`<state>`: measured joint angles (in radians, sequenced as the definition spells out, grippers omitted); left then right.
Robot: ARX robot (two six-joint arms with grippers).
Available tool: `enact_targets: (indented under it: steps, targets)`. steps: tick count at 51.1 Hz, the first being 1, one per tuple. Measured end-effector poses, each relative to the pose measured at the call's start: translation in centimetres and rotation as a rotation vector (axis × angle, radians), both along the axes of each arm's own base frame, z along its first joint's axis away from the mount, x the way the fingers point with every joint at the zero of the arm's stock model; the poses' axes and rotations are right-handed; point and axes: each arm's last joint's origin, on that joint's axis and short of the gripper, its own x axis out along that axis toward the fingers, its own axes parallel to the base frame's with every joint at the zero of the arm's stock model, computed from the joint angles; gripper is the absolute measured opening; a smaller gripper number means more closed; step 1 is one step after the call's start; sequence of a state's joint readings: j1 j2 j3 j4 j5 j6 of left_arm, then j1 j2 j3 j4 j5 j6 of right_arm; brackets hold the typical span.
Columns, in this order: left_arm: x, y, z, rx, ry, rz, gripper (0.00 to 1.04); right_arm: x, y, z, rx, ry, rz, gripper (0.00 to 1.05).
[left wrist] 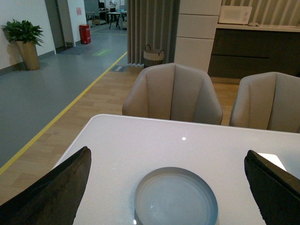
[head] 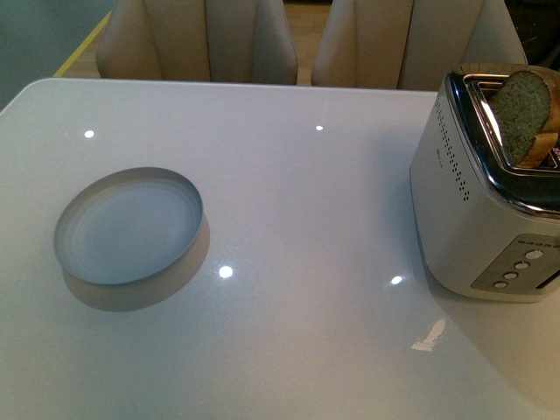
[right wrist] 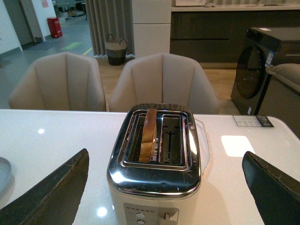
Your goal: Left arm holds plate, right arm toasts bread
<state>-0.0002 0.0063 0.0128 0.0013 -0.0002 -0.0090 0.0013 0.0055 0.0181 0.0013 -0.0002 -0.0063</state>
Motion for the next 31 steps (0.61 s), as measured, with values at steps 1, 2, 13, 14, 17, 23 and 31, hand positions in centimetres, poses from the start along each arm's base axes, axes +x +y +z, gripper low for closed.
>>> enact_targets:
  steps: [1,2,13,14,17,23,31]
  targets:
    - [0.0,0.0,0.0,0.0,0.0,0.0,0.97,0.0,0.0,0.0,0.0,0.0,0.0,0.96]
    - [0.0,0.0,0.0,0.0,0.0,0.0,0.97,0.0,0.0,0.0,0.0,0.0,0.0,0.96]
    - [0.0,0.0,0.0,0.0,0.0,0.0,0.97,0.0,0.0,0.0,0.0,0.0,0.0,0.96]
    - [0.0,0.0,0.0,0.0,0.0,0.0,0.97,0.0,0.0,0.0,0.0,0.0,0.0,0.96]
    - [0.0,0.0,0.0,0.0,0.0,0.0,0.97,0.0,0.0,0.0,0.0,0.0,0.0,0.96]
    - [0.0,0.0,0.0,0.0,0.0,0.0,0.97,0.0,0.0,0.0,0.0,0.0,0.0,0.96]
    - [0.0,0.0,0.0,0.0,0.0,0.0,0.97,0.0,0.0,0.0,0.0,0.0,0.0,0.96]
